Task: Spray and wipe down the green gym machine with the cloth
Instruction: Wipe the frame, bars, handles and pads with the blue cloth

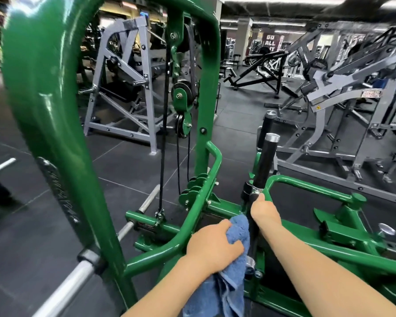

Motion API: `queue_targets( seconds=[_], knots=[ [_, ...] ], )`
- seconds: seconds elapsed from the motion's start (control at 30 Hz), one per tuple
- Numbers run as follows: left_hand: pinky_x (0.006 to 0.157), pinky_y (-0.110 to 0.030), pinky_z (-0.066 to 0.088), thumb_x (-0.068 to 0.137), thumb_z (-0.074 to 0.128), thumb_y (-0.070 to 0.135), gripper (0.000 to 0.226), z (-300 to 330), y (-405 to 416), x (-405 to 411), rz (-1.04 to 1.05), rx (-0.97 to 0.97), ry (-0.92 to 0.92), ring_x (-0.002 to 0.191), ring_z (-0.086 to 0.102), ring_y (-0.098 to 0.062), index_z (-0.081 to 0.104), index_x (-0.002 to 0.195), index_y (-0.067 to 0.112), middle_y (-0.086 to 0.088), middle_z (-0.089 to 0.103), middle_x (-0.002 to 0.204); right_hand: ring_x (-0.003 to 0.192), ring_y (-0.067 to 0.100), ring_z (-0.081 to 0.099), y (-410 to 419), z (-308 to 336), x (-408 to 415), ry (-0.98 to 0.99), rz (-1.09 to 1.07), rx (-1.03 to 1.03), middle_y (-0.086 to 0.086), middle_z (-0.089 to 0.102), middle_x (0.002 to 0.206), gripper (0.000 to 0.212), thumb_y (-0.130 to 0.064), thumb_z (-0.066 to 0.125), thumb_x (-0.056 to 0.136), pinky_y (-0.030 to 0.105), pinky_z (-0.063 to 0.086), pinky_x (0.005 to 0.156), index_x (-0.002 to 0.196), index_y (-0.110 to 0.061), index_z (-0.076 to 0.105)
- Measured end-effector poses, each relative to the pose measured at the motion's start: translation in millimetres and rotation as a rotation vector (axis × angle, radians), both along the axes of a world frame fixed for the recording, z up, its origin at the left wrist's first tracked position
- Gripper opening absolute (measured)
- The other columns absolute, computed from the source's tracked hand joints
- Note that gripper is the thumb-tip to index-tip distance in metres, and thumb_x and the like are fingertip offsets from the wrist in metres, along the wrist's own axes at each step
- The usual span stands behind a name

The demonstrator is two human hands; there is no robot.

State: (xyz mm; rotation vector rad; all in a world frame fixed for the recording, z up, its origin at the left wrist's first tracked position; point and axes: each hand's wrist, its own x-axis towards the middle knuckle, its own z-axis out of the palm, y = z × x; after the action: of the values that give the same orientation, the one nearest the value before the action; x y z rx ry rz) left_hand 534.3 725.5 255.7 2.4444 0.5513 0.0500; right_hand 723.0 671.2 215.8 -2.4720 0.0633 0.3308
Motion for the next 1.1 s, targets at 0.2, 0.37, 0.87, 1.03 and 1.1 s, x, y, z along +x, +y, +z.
queue_targets(
  seconds=[0.2, 0.37, 0.87, 1.03, 1.1],
  knots=[
    [0.094, -0.031, 0.041, 0.091, 0.047, 0.051, 0.057, 17, -30, -8, 0.015, -0.002, -0.125, 0.122, 0.051, -0.021, 0.036, 0.143, 0.033, 0.003, 0.052, 0.134, 0.120, 0.035, 0.052, 3, 7, -15, 0.186, 0.038, 0.150, 0.025, 0.053, 0.133, 0.061, -0.040, 0.022, 0.104, 0.035, 0.037, 0.097, 0.125, 0.008, 0.054],
    [0.101, -0.031, 0.042, 0.086, 0.055, 0.045, 0.071, -1, -18, 14, 0.074, -0.319, -0.040, 0.125, 0.051, -0.019, 0.026, 0.148, 0.031, 0.006, 0.050, 0.140, 0.101, 0.034, 0.057, 4, -11, -9, 0.208, 0.045, 0.217, 0.026, 0.060, 0.120, 0.062, -0.040, 0.025, 0.104, 0.031, 0.036, 0.075, 0.116, 0.011, 0.058],
    [0.090, -0.038, 0.051, 0.066, 0.055, 0.046, 0.034, -20, -8, 24, 0.287, -0.645, -0.126, 0.094, 0.064, -0.014, 0.057, 0.098, 0.033, 0.009, 0.066, 0.100, 0.113, 0.039, 0.055, 6, -19, -12, 0.084, 0.002, 0.262, 0.029, 0.058, 0.123, 0.063, -0.040, 0.025, 0.104, 0.037, 0.040, 0.089, 0.119, 0.013, 0.055],
    [0.072, -0.030, 0.044, 0.088, 0.049, 0.043, 0.027, -16, -41, -11, 0.379, -0.266, -0.144, 0.092, 0.060, -0.019, 0.047, 0.114, 0.035, 0.008, 0.065, 0.101, 0.123, 0.038, 0.049, 3, -4, -21, 0.102, 0.013, 0.297, 0.027, 0.050, 0.135, 0.061, -0.038, 0.024, 0.105, 0.035, 0.036, 0.097, 0.130, 0.013, 0.046],
    [0.072, -0.031, 0.046, 0.088, 0.050, 0.045, 0.028, -20, -63, -29, 0.430, -0.233, -0.216, 0.090, 0.060, -0.016, 0.045, 0.115, 0.038, 0.010, 0.064, 0.099, 0.125, 0.037, 0.047, 0, -1, -25, 0.131, 0.011, 0.315, 0.025, 0.047, 0.139, 0.063, -0.042, 0.028, 0.103, 0.035, 0.035, 0.099, 0.135, 0.011, 0.040]
  ],
)
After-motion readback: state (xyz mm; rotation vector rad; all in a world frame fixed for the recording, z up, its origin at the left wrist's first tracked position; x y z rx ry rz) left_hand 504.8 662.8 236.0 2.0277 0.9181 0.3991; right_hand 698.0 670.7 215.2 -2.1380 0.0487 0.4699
